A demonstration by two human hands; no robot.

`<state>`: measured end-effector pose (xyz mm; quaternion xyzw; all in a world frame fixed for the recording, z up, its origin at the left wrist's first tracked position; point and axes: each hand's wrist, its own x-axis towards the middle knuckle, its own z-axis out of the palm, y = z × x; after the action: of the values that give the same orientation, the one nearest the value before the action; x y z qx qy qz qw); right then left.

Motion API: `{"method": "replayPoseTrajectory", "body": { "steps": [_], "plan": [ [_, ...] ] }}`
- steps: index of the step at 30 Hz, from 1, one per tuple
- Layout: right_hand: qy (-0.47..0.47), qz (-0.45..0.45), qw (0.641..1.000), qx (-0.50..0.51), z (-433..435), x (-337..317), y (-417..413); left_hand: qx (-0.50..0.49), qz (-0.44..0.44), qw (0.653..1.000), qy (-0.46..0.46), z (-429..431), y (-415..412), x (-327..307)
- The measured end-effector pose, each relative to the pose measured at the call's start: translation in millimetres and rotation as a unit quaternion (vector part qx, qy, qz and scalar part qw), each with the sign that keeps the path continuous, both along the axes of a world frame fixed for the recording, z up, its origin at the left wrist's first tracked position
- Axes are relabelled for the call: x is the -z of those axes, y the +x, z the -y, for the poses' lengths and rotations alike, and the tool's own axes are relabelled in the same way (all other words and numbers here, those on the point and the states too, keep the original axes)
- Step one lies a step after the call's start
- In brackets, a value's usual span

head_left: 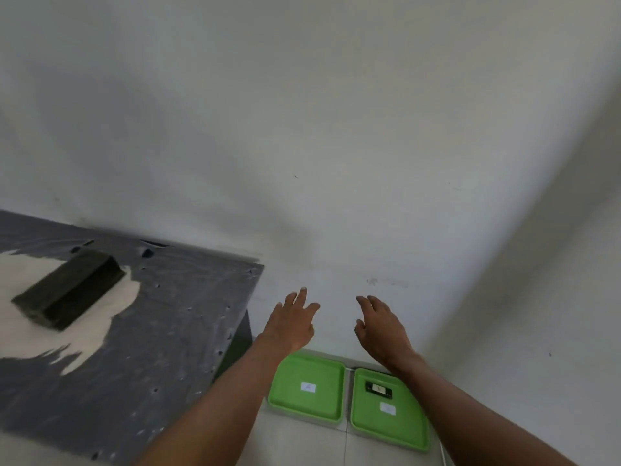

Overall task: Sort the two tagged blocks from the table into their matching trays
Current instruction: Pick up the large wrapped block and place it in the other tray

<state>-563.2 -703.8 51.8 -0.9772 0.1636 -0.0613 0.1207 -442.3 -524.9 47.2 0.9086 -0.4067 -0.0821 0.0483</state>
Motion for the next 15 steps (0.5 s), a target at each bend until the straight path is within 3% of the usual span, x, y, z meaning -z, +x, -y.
{"method": "replayPoseTrajectory", "body": {
  "steps": [15],
  "plan": [
    [0.011, 0.009, 0.998, -0.058, -279, -4, 127, -0.078, -0.002, 0.996, 0.048, -313, 118, 1]
  ]
}}
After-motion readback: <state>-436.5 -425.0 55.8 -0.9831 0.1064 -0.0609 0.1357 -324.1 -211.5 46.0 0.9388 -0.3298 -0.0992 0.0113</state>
